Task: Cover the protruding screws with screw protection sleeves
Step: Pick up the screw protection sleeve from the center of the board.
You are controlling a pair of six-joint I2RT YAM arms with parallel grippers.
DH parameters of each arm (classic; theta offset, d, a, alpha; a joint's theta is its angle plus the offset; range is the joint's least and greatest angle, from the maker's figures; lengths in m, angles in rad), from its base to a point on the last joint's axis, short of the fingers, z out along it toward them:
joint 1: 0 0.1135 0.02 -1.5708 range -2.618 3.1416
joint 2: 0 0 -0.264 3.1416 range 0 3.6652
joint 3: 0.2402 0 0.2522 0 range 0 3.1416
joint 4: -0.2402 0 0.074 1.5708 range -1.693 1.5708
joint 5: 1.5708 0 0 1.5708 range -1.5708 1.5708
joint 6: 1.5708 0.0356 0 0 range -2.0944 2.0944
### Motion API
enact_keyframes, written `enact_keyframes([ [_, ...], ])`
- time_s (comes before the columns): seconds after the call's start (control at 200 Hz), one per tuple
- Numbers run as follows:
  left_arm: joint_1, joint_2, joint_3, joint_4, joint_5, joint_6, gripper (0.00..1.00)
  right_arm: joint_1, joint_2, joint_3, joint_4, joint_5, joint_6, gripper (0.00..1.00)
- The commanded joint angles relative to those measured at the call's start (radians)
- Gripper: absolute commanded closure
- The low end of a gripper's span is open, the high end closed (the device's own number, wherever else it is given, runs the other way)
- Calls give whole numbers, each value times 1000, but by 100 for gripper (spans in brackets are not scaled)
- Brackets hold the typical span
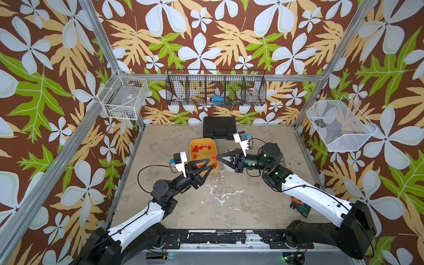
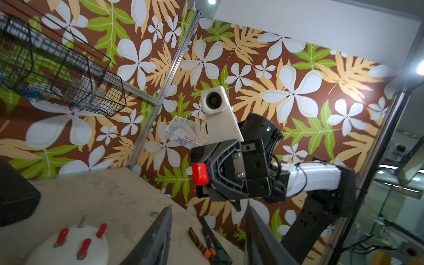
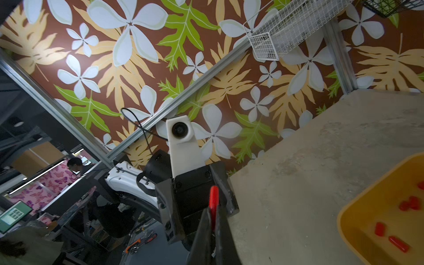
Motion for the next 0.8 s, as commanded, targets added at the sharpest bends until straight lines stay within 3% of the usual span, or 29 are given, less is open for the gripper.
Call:
enact_keyframes([
  [0.0,-111,-77,-10,-379,-260,472,37,1,5,150,-729,173,-317,100],
  [0.115,-232,-43,-27,-473,-470,667,31,4,7,245,-1070,364,-429,100],
  [0.24,-290,56,-23,-485,-507,782,29,6,-17,270,-1223,413,-478,100],
  [0.3,-293,72,-27,-470,-471,796,29,12,-25,268,-1251,442,-477,100],
  [0.485,-294,71,-50,-403,-297,821,29,39,-38,192,-1249,352,-462,100],
  [0.641,-336,78,-33,-396,-218,832,22,79,-3,191,-1240,335,-460,100],
  [0.796,-374,88,-13,-398,-198,831,23,85,17,201,-1190,274,-458,100],
])
